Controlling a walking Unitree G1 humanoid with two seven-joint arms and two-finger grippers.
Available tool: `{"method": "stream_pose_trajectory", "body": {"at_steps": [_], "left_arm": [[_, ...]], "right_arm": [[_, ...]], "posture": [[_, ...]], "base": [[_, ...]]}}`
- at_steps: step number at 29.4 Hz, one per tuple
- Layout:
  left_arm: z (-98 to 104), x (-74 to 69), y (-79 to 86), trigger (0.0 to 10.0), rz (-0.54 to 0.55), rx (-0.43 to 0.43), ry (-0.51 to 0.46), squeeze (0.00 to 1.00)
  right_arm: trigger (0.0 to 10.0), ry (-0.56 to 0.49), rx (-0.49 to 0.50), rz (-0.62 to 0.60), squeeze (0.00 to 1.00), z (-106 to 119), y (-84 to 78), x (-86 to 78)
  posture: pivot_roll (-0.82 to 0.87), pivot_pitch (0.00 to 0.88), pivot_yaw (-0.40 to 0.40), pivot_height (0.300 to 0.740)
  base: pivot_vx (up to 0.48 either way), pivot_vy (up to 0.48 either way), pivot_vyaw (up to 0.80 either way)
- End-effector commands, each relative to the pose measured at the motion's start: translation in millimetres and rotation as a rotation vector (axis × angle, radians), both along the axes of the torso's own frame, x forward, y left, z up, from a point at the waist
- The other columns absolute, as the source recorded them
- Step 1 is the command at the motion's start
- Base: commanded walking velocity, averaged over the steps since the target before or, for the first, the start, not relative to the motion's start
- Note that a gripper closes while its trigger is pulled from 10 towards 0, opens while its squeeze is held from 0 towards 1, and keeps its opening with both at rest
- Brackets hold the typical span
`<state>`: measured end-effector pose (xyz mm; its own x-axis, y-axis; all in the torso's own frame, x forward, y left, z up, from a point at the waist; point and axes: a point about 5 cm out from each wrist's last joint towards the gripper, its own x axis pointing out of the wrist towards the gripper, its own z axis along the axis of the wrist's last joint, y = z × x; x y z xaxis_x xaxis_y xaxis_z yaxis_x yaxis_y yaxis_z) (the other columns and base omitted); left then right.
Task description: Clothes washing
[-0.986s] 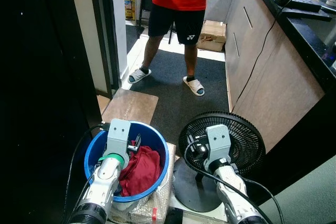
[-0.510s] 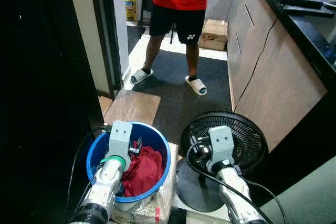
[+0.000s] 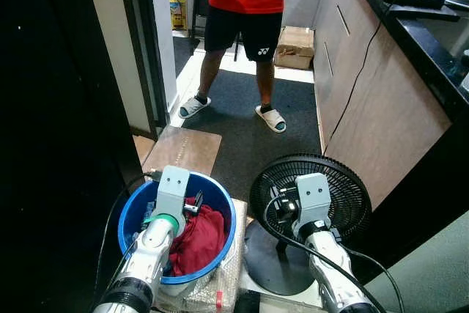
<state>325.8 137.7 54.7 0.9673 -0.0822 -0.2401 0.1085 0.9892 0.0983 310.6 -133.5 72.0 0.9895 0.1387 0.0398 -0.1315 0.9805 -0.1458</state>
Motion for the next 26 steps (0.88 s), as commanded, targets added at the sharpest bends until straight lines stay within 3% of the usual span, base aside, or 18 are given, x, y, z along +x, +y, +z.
{"method": "stream_pose_trajectory", "body": {"at_steps": [1,26], "left_arm": [[-3.7,-3.2,0.5,10.0,0.009,-0.003,0.004,0.0],[1.1,7.4,-8.2,10.0,-0.034,0.003,0.003,0.0]], "right_arm": [[10.0,0.035,-0.005,0.009,0.0,-7.4,1.3,-3.6],[10.0,0.016,-0.012,-0.037,0.0,-3.6,-9.0,-0.3]], "posture": [[0.0,0.0,0.002,0.74],[-0.08,0.0,0.046,0.74]], "base": [[0.0,0.0,0.0],[0.0,0.0,0.0]]}}
